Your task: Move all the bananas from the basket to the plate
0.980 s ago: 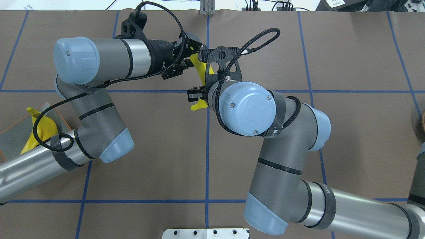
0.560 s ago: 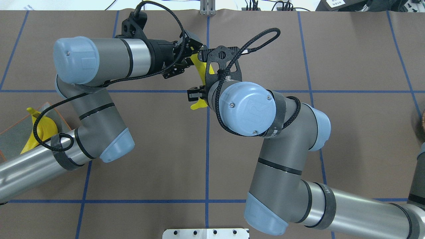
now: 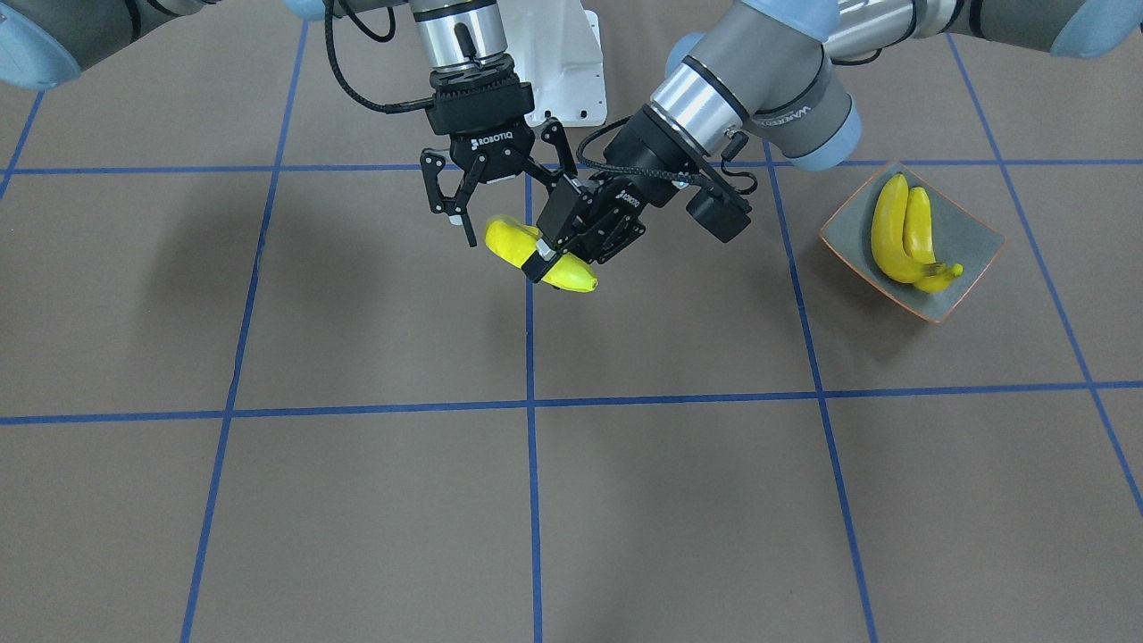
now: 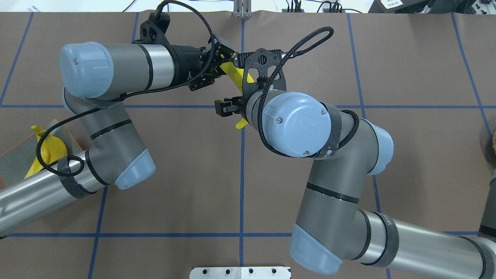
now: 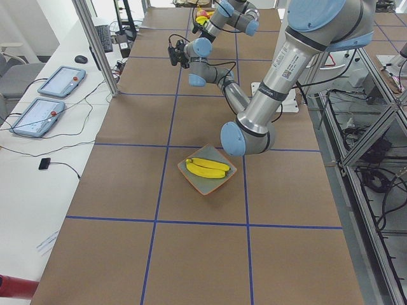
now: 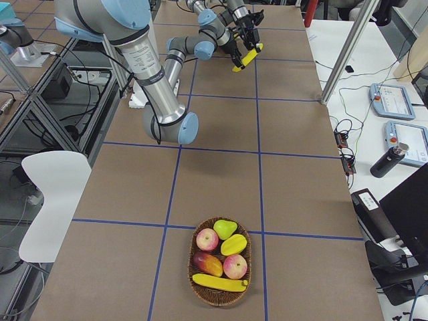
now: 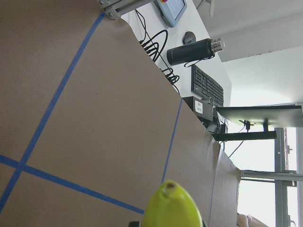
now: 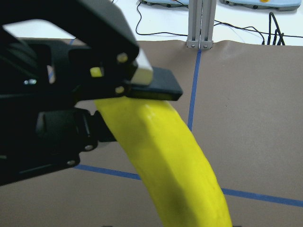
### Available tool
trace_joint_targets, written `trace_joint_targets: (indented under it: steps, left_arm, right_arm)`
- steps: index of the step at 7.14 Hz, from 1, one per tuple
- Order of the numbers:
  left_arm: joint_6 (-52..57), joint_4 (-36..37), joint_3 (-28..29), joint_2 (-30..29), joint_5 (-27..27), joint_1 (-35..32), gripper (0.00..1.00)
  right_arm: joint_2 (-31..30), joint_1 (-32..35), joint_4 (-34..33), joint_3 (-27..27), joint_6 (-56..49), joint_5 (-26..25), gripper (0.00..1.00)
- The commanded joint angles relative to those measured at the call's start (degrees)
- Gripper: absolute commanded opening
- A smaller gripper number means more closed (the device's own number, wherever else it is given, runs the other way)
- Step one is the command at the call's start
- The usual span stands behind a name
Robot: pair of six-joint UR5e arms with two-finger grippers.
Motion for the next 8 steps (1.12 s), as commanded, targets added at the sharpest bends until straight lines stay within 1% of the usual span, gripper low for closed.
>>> trace_joint_targets:
  steps: [1, 2, 3, 4, 5, 6, 7, 8]
  left_arm:
    - [3.52, -0.09, -0.25, 1.72, 0.0, -0.23, 0.0]
    - [5.62, -0.09, -1.38, 3.48, -0.09, -0.4, 0.0]
    - [6.43, 0.26, -3.92, 5.93, -0.35, -0.58, 0.0]
    - [6.43, 0.52, -7.51, 9.79, -0.61, -0.67, 0.0]
    - [6.61, 0.61, -11.29, 15.39, -0.7, -0.76, 0.0]
    - [8.87, 1.74, -14.28, 20.93, -0.62, -0.76, 0.0]
    - [14.2, 6.8, -17.79, 26.64, -0.7, -0.76, 0.0]
    - [17.56, 15.73, -21.22, 29.22, -2.79, -0.84, 0.0]
  right_arm:
    - [-1.1, 7.43, 0.01, 0.64, -3.03, 9.72, 1.0]
    - [-2.06, 11.4, 0.01, 0.99, -6.18, 13.97, 1.0]
    - [-3.47, 15.7, -0.08, 0.9, -8.47, 18.53, 1.0]
    - [-5.39, 20.35, -0.08, 0.9, -12.93, 23.63, 1.0]
    - [-8.11, 24.84, -0.08, 0.82, -18.55, 28.38, 1.0]
    - [-10.23, 28.02, -0.08, 0.73, -23.04, 30.86, 1.0]
    - [-11.81, 31.09, -0.08, 0.38, -27.52, 33.32, 1.0]
    - [-13.39, 33.21, 0.01, 0.46, -30.09, 35.17, 1.0]
